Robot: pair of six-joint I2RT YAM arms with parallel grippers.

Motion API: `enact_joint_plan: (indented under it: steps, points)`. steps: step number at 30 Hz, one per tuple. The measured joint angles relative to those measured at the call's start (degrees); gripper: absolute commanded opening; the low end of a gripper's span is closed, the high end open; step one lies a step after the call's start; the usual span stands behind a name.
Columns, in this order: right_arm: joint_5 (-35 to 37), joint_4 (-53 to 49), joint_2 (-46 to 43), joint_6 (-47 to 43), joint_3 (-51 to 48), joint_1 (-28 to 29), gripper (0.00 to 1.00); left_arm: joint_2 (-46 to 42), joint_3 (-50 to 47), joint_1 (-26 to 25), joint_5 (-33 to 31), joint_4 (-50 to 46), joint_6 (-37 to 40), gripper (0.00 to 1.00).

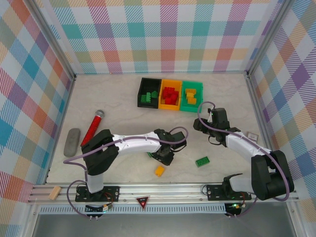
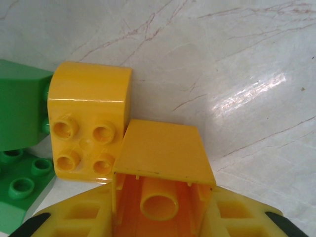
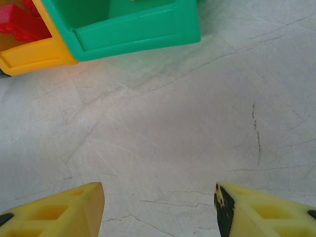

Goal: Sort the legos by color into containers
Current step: Pick up the lego from the middle-left of the table, then place the lego in the container.

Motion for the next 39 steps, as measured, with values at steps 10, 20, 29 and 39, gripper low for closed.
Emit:
enact_joint_plan:
  steps: [10,20,29,39]
  points:
    - [-0.4,0.0,0.0,0.0,0.0,0.0,0.62,-1.7,6.3,0.1,-5.3,-1.4,0.8,0.24]
    - [-0.1,0.0,-0.5,0.0,0.0,0.0,0.62,-0.8,21.5,7.9,-5.5,3.7,3.5,0.22]
    - [1.4,0.1,-4.7,0.0,-0.4,0.0,0.62,13.3,40.4,17.0,-1.4,11.0,7.5,0.20]
    - [1.3,0.8,-5.3,0.9,-1.7,0.0,0.62,33.7,64.9,19.9,2.6,13.4,9.7,0.21]
